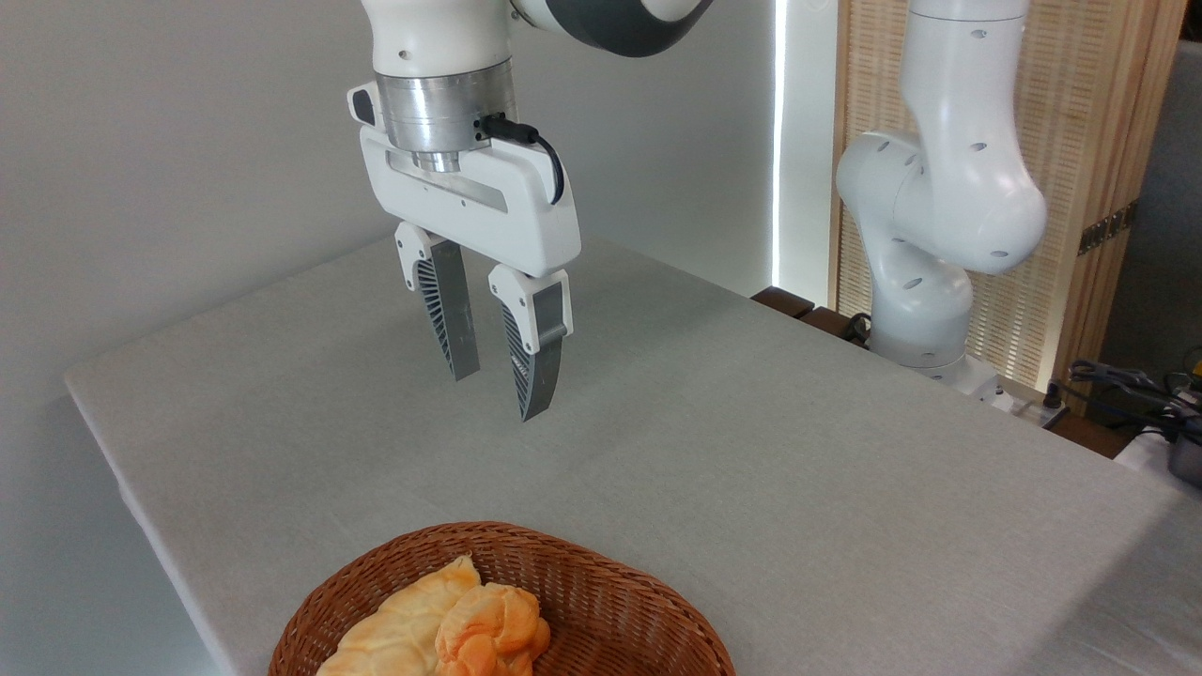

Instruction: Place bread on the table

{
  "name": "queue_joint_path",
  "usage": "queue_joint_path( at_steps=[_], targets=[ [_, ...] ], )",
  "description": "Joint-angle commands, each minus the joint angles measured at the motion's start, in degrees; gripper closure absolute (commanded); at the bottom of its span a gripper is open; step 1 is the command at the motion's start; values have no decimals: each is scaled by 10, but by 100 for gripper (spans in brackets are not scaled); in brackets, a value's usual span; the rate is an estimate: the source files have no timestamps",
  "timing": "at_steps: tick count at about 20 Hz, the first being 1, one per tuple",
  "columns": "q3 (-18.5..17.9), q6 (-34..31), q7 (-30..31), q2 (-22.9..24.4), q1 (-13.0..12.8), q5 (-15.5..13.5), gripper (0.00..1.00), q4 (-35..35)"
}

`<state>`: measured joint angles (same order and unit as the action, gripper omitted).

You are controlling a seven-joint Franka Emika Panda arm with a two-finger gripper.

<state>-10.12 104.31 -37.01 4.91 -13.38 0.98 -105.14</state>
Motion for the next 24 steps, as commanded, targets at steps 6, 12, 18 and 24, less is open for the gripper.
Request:
queue_joint_path(
  at_steps=[6,12,18,24],
  targets=[
    [-2,-8,11,0,2,-10,0,6],
    [-3,-8,11,-1,2,-10,0,6],
    [-6,-3,9,3,5,-9,0,6],
    [-9,11,17,7,5,-8,0,6]
  ],
)
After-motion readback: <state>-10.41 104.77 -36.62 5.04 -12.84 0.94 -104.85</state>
